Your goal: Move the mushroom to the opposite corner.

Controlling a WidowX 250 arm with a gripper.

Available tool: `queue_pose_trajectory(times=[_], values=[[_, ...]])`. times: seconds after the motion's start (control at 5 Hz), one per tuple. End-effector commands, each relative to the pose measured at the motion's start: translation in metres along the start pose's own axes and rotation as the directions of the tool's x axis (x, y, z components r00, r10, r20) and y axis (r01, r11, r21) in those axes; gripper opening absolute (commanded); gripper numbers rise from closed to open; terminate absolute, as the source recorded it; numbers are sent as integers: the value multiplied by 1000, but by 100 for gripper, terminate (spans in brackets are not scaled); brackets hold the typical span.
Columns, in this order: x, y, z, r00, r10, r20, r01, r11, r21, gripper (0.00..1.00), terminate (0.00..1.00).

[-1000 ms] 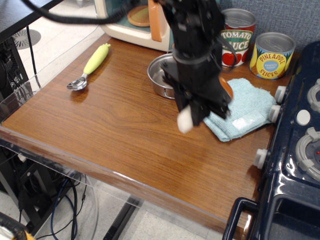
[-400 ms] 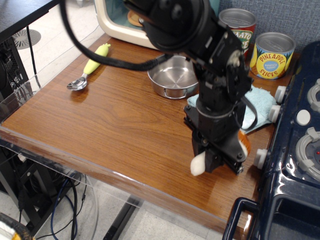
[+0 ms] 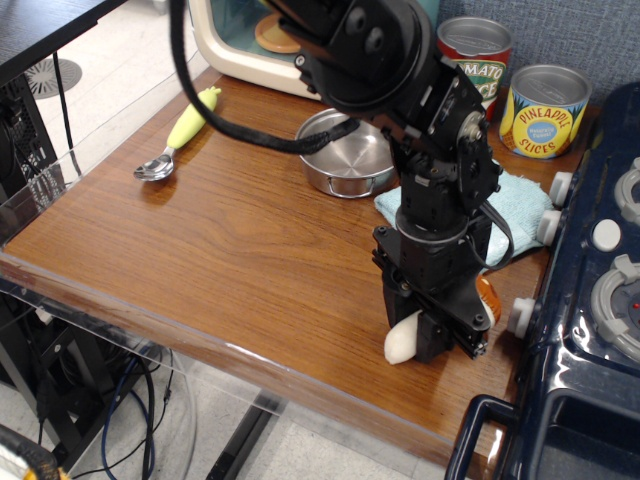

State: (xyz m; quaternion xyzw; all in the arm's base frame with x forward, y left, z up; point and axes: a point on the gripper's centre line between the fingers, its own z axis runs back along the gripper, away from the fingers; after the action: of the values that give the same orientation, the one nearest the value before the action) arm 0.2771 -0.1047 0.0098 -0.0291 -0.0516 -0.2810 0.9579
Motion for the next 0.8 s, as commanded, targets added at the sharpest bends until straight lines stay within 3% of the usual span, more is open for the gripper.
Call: queue_pose_trajectory(times=[0.0, 0.4, 0.6], values=[[-13, 13, 36, 997, 20, 70, -22, 999, 26, 100, 0], [-14, 16, 71, 988, 15, 157, -22, 999, 42, 100, 0], [-16, 18, 93, 976, -8, 218, 5, 1000, 14, 100, 0]])
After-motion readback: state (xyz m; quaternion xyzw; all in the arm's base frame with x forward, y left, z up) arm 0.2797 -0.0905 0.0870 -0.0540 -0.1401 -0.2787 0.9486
